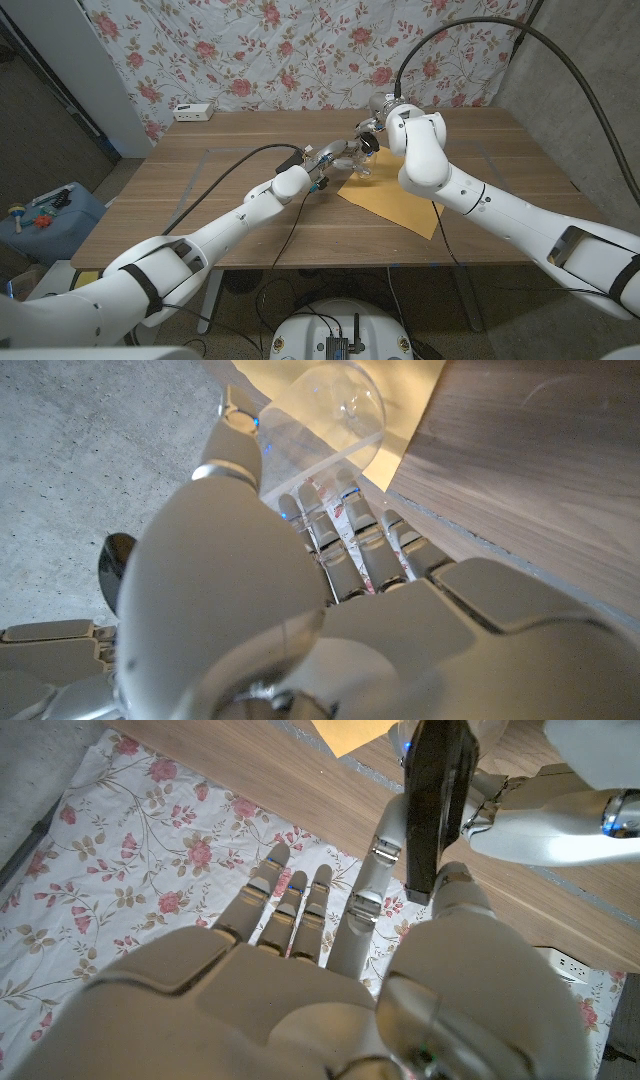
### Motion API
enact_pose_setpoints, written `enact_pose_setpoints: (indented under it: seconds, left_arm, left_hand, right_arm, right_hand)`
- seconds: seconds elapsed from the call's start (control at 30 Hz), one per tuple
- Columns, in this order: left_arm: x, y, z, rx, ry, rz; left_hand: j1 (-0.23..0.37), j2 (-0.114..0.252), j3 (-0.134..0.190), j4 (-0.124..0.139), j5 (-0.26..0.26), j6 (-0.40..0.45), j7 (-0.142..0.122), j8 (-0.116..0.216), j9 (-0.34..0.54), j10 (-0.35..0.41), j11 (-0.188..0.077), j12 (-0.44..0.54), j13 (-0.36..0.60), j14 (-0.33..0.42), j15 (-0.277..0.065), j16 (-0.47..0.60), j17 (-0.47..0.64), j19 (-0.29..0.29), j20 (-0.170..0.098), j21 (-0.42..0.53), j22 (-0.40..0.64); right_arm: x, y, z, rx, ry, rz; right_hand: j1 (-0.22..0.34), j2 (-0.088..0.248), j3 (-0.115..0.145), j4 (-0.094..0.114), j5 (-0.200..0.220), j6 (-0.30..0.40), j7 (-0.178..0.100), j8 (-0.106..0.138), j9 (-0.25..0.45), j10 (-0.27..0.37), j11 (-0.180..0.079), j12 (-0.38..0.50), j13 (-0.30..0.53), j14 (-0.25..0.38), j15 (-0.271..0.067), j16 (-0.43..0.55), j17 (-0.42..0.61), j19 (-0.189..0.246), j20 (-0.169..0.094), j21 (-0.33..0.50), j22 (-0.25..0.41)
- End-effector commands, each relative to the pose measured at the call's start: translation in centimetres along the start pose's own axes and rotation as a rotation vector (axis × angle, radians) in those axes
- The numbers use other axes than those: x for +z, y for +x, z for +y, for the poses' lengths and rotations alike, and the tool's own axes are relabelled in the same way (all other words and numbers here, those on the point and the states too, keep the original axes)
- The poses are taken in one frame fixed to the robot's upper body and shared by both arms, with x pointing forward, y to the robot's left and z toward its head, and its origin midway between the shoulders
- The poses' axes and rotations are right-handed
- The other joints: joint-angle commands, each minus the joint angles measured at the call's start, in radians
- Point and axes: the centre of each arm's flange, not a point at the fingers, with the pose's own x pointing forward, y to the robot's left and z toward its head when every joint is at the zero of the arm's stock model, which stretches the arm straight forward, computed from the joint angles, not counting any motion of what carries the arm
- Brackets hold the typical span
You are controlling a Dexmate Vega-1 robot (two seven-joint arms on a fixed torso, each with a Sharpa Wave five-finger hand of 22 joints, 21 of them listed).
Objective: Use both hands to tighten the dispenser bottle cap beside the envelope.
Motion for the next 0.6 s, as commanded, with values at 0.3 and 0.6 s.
enact_pose_setpoints:
  seconds: [0.3, 0.6]
  left_arm:
    - [0.01, -0.23, -0.56, 0.001, -0.008, 0.0]
    - [0.1, -0.38, -0.61, 0.005, -0.006, 0.003]
  left_hand:
    - [-0.092, 0.124, 0.088, 0.082, 0.007, 0.139, 0.033, 0.003, 0.003, 0.066, -0.018, 0.005, 0.222, 0.02, -0.104, 0.001, 0.002, 0.009, -0.085, -0.003, 0.001]
    - [-0.092, 0.123, 0.088, 0.081, 0.007, 0.141, 0.035, 0.003, 0.003, 0.068, -0.016, 0.005, 0.222, 0.02, -0.104, 0.001, 0.001, 0.009, -0.084, -0.003, 0.001]
  right_arm:
    - [-0.69, -0.07, 0.44, 0.041, 0.104, 0.134]
    - [-1.01, -0.09, 0.38, 0.071, 0.147, 0.169]
  right_hand:
    - [0.01, 0.025, 0.016, -0.006, 0.001, 0.073, -0.058, 0.024, 0.001, 0.028, 0.0, 0.001, 0.002, 0.044, 0.002, 0.01, 0.002, 0.026, 0.006, 0.007, 0.002]
    - [0.014, 0.039, 0.017, -0.013, -0.008, 0.075, -0.05, 0.043, 0.001, 0.069, 0.023, 0.005, 0.002, 0.068, 0.006, 0.012, 0.002, 0.038, 0.012, 0.005, 0.003]
